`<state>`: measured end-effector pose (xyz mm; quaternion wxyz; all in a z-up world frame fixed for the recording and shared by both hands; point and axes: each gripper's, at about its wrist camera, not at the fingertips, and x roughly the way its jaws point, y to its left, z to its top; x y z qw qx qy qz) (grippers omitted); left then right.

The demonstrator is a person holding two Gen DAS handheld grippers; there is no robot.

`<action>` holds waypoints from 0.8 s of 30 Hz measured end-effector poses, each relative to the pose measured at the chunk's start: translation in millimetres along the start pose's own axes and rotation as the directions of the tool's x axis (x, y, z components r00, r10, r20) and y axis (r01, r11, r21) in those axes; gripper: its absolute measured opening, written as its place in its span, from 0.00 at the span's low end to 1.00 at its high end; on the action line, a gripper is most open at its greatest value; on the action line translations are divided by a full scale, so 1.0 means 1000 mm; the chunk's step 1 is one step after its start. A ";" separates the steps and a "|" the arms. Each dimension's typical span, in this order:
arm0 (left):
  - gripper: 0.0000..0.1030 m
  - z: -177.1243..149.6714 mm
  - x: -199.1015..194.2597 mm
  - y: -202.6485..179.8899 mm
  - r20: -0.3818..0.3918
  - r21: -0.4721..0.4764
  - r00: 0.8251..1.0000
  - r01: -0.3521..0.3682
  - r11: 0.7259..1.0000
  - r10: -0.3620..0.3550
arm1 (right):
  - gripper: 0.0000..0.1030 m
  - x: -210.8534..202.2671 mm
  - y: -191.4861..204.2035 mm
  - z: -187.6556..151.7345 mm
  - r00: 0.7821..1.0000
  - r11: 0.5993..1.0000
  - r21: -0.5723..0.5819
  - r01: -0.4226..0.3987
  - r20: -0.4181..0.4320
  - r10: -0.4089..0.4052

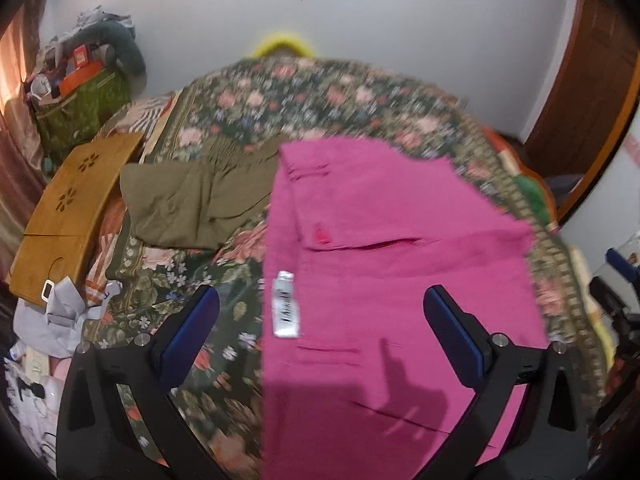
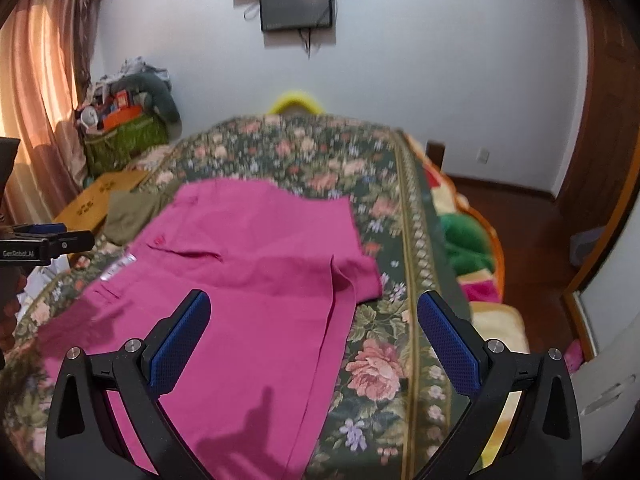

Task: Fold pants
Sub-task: 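Lower both grippers onto the pink trousers' leg hems and close them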

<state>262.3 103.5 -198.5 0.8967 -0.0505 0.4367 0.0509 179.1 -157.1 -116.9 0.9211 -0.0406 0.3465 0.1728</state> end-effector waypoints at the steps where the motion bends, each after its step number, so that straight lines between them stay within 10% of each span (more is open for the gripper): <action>1: 1.00 0.001 0.008 0.002 -0.020 0.017 1.000 -0.021 1.000 0.022 | 0.99 0.007 -0.004 0.000 1.000 1.000 0.005 -0.005 -0.016 0.005; 11: 0.99 0.017 0.071 0.011 -0.185 0.088 0.983 -0.002 0.996 0.018 | 0.81 0.056 -0.024 0.011 0.990 0.998 0.013 -0.066 -0.122 0.067; 20: 0.41 0.024 0.099 0.005 -0.279 0.083 0.959 0.076 0.994 -0.050 | 0.51 0.089 -0.031 0.017 0.970 0.992 0.017 -0.129 -0.206 0.129; 24: 0.37 0.021 0.108 0.006 -0.321 0.056 0.943 0.116 0.992 -0.092 | 0.34 0.103 -0.031 0.017 0.959 0.987 0.017 -0.161 -0.235 0.161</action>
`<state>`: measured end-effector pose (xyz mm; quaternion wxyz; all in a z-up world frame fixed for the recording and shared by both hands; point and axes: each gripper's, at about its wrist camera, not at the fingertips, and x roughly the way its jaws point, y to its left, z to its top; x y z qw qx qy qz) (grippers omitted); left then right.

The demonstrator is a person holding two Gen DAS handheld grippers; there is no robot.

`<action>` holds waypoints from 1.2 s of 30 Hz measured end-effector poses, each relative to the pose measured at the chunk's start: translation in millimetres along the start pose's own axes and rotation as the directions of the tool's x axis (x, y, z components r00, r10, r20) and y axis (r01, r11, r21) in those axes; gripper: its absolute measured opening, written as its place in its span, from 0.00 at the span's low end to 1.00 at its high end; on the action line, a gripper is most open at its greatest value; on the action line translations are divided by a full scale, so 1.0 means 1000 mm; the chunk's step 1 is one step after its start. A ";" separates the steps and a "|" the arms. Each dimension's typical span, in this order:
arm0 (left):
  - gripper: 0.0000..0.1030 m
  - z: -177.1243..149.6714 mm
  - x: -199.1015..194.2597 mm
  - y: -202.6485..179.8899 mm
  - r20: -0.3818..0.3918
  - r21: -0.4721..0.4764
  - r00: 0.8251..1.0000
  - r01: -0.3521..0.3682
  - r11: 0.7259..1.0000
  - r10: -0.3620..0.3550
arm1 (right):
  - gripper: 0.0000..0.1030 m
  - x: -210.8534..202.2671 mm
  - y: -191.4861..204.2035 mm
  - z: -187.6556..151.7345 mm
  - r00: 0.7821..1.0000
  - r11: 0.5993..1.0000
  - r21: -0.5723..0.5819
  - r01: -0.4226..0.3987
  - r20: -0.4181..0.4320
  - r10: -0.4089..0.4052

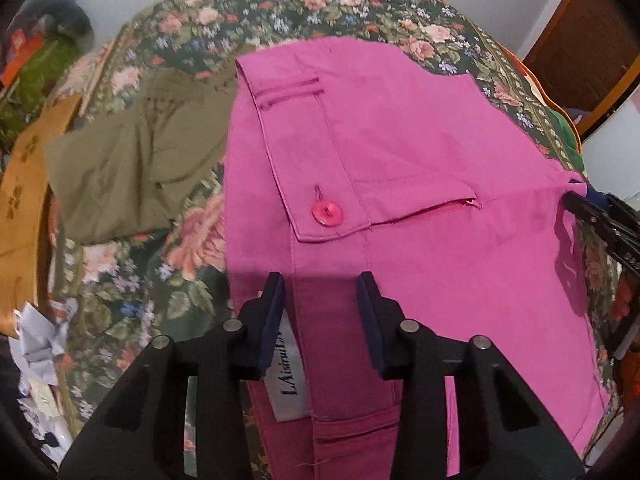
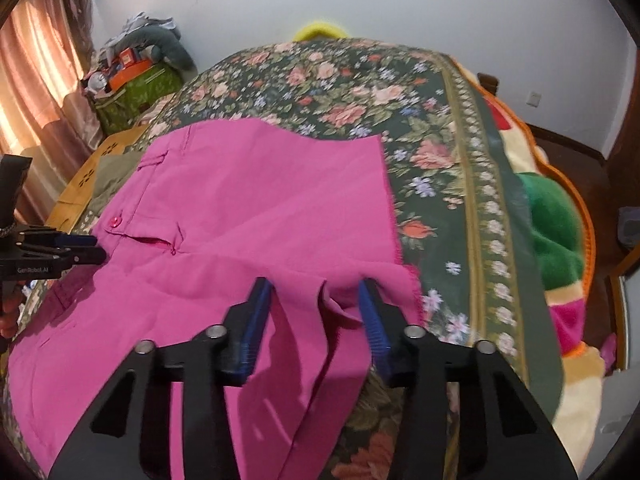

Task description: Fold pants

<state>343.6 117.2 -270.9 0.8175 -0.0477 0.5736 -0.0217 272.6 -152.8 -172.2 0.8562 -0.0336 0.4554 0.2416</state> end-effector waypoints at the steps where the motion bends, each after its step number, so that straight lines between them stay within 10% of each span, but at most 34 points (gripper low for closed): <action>1: 0.37 0.000 0.002 0.003 -0.005 -0.013 1.000 0.019 1.000 -0.019 | 0.31 0.004 -0.001 0.001 1.000 1.000 0.001 -0.001 -0.004 0.001; 8: 0.16 0.000 0.008 0.011 0.018 -0.033 1.000 0.008 0.999 -0.007 | 0.06 0.014 -0.007 -0.001 0.999 0.999 0.027 -0.040 -0.025 0.040; 36: 0.18 -0.011 -0.013 -0.002 0.062 0.086 0.997 -0.059 0.995 0.053 | 0.11 -0.028 -0.034 -0.001 0.981 0.982 0.002 0.191 0.030 -0.191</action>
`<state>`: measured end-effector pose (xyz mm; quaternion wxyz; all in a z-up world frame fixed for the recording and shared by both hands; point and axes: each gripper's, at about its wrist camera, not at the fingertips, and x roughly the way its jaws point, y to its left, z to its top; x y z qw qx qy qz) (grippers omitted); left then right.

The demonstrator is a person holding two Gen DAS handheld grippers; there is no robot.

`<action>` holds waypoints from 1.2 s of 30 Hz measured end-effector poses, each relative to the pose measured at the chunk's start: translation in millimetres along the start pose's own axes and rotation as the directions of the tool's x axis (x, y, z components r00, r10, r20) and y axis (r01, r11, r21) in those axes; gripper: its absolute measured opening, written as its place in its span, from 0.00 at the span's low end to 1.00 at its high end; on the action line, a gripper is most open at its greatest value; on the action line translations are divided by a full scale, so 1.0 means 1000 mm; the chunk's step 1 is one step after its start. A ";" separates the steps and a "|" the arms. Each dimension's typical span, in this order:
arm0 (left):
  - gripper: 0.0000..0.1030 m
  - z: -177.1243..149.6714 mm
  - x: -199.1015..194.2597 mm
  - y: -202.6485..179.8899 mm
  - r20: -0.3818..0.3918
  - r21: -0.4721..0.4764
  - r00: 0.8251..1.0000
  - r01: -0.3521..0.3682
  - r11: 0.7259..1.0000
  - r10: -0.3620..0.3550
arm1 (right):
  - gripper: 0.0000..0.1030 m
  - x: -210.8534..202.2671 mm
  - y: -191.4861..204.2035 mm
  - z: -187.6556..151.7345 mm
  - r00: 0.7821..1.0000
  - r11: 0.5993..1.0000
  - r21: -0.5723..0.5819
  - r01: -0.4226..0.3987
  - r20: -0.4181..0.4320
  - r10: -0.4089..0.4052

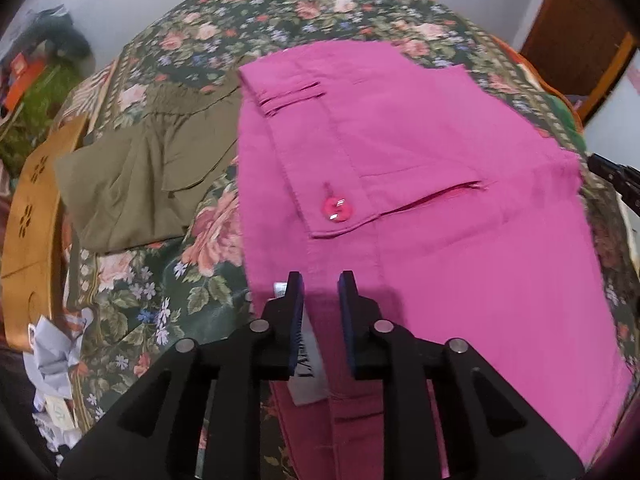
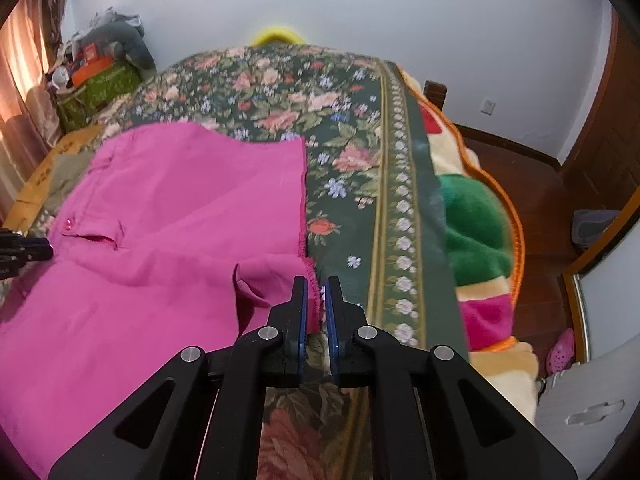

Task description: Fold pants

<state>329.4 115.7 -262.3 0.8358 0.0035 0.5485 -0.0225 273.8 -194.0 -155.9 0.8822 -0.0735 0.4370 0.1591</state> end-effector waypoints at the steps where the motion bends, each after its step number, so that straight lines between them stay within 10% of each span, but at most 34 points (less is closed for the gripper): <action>1: 0.18 0.002 -0.003 0.000 0.007 0.003 1.000 0.003 1.000 -0.003 | 0.14 -0.003 -0.001 0.001 1.000 1.000 0.005 -0.005 0.007 0.005; 5: 0.30 0.019 -0.007 0.008 0.016 -0.036 0.999 0.032 0.999 -0.032 | 0.44 -0.010 0.001 0.007 0.999 1.000 0.026 -0.017 0.039 0.016; 7: 0.50 0.026 -0.001 0.014 0.003 -0.085 0.999 0.054 0.995 -0.054 | 0.46 -0.009 0.002 0.010 0.998 0.999 0.033 -0.018 0.053 0.017; 13: 0.52 0.040 0.021 0.022 -0.031 -0.127 0.996 0.081 0.989 -0.086 | 0.47 0.010 0.000 0.013 0.999 0.996 0.074 -0.046 0.021 0.044; 24: 0.11 0.043 0.033 0.024 0.006 -0.138 0.995 0.099 0.986 -0.099 | 0.36 0.053 0.000 0.008 0.994 0.997 0.052 -0.053 -0.093 0.057; 28: 0.08 0.045 0.032 0.021 -0.001 -0.106 0.999 0.052 0.993 -0.052 | 0.09 0.057 0.007 0.004 0.992 0.999 -0.036 -0.035 -0.122 0.030; 36: 0.05 0.045 0.026 0.010 0.027 -0.003 0.995 -0.094 0.996 0.094 | 0.06 0.056 0.015 0.001 0.992 0.991 -0.134 0.003 -0.127 -0.020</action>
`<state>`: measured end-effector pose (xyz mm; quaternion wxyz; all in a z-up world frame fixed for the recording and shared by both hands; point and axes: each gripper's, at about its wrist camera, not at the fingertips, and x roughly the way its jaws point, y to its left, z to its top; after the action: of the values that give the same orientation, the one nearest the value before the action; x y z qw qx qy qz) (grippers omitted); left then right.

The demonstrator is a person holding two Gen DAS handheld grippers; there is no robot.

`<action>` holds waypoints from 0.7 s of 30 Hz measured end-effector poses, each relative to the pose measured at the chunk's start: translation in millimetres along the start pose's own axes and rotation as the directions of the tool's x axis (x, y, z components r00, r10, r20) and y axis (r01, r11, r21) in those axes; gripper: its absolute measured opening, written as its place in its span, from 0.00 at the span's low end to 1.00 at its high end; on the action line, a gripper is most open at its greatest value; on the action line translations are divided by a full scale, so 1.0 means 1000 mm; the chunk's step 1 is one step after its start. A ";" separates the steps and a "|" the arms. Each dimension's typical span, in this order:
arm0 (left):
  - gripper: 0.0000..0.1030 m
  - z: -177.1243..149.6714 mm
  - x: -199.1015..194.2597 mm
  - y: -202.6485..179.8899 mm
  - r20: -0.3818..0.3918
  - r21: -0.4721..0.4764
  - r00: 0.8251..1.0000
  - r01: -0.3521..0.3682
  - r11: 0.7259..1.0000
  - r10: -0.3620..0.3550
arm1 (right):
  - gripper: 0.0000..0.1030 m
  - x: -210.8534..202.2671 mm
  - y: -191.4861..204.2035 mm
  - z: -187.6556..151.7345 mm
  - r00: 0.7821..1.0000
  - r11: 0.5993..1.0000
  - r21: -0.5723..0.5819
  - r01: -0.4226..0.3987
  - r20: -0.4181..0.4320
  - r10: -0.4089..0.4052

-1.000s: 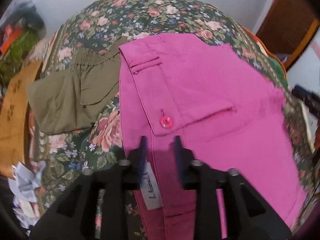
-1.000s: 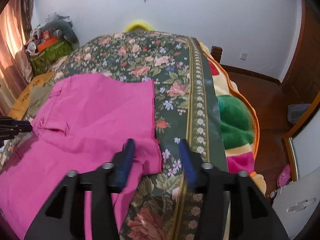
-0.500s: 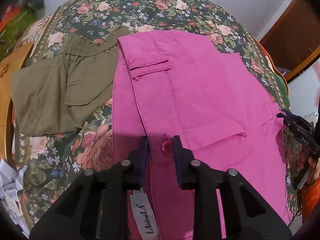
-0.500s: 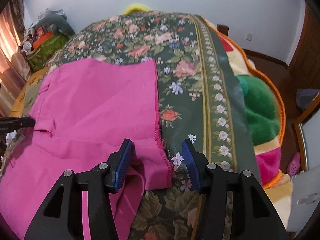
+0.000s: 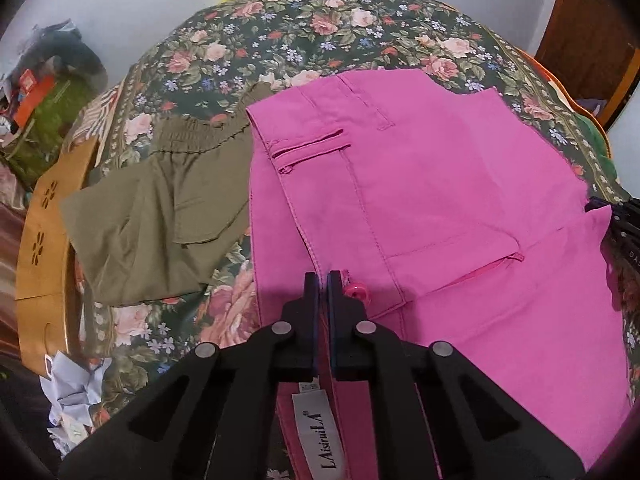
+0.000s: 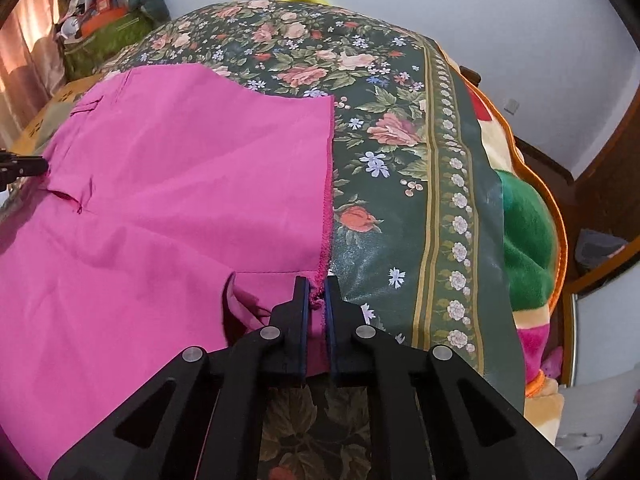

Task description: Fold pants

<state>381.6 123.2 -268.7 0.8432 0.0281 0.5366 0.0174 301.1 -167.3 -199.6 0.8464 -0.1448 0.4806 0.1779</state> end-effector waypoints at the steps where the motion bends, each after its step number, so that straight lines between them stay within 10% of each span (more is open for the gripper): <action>1: 0.05 0.000 0.002 0.002 -0.004 -0.005 1.000 0.002 1.000 -0.002 | 0.06 0.000 -0.001 0.000 1.000 1.000 0.003 -0.001 0.000 0.001; 17: 0.16 -0.001 -0.012 0.030 0.006 -0.097 0.999 0.039 0.994 -0.038 | 0.08 -0.014 -0.006 0.007 1.000 0.998 0.056 -0.010 -0.002 0.010; 21: 0.41 0.009 -0.036 0.042 0.089 -0.110 0.996 0.007 0.994 0.003 | 0.28 -0.041 -0.012 0.019 0.997 0.996 0.089 -0.004 0.081 -0.003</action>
<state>374.2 163.1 -229.3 0.8667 -0.0183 0.4966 0.0447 301.4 -177.1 -154.1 0.8708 -0.0992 0.4533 0.1622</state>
